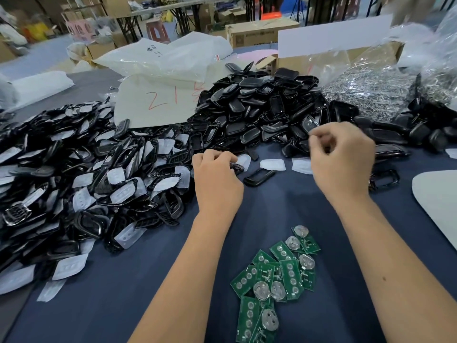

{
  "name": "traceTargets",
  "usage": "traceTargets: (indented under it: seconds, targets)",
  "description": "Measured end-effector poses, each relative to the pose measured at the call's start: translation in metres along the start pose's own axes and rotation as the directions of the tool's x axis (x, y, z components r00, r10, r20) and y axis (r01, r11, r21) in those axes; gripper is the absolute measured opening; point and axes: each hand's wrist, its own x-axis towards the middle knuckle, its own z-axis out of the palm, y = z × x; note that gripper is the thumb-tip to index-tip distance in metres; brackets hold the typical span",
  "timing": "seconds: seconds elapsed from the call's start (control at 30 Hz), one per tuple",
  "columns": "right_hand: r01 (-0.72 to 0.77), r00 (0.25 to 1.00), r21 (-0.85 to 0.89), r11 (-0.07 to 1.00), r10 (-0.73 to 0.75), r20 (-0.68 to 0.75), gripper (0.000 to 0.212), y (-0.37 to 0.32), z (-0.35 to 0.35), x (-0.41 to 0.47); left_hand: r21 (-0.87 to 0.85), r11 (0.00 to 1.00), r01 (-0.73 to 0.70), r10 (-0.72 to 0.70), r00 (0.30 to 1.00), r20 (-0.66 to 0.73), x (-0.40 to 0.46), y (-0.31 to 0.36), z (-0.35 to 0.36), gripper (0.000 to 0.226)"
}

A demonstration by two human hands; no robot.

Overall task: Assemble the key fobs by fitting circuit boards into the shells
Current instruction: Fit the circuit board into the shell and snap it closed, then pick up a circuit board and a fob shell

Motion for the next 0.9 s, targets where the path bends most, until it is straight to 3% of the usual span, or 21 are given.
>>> traceTargets:
  seconds: [0.07, 0.13, 0.23, 0.3, 0.4, 0.5, 0.7, 0.8, 0.9]
  targets:
    - [0.108, 0.969, 0.176, 0.978, -0.144, 0.202, 0.007, -0.012, 0.003, -0.006, 0.018, 1.0, 0.011, -0.011, 0.999, 0.03, 0.001, -0.002, -0.002, 0.041]
    - [0.07, 0.872, 0.316, 0.946, -0.212, 0.441, 0.007, -0.023, 0.007, -0.014, -0.004, 1.0, 0.016, -0.016, 0.999, 0.03, 0.003, -0.003, -0.004, 0.035]
    - [-0.002, 0.595, 0.347, 0.938, -0.278, 0.754, 0.013, -0.036, 0.01, -0.024, -0.036, 0.999, 0.032, -0.033, 0.999, -0.017, 0.004, -0.004, -0.005, 0.025]
    - [-0.033, 0.421, 0.327, 0.944, -0.284, 0.861, 0.012, -0.041, 0.009, -0.025, -0.046, 0.998, 0.045, -0.047, 0.998, -0.038, 0.006, -0.007, -0.006, 0.018]
    - [-0.097, 0.252, 0.33, 0.939, -0.298, 0.921, 0.006, -0.044, 0.0, -0.021, -0.026, 0.999, 0.021, -0.022, 0.999, -0.03, 0.011, -0.014, -0.007, 0.01]
    - [-0.113, 0.136, 0.328, 0.938, -0.313, 0.94, 0.007, -0.049, -0.008, -0.02, 0.05, 0.997, -0.053, 0.053, 0.998, -0.013, 0.013, -0.021, -0.005, 0.025]
    - [-0.045, -0.018, 0.31, 0.95, -0.311, 0.95, 0.015, -0.07, -0.012, -0.026, 0.109, 0.988, -0.108, 0.089, 0.982, 0.164, 0.018, -0.025, 0.008, 0.046]
    - [0.038, -0.079, 0.283, 0.958, -0.28, 0.957, 0.023, -0.08, -0.013, -0.031, 0.063, 0.992, -0.113, 0.107, 0.989, 0.099, 0.017, -0.026, 0.009, 0.033]
    - [0.116, -0.09, 0.266, 0.957, -0.257, 0.962, 0.028, -0.087, -0.013, -0.032, 0.012, 0.988, -0.154, 0.154, 0.988, 0.01, 0.018, -0.024, 0.006, 0.028]
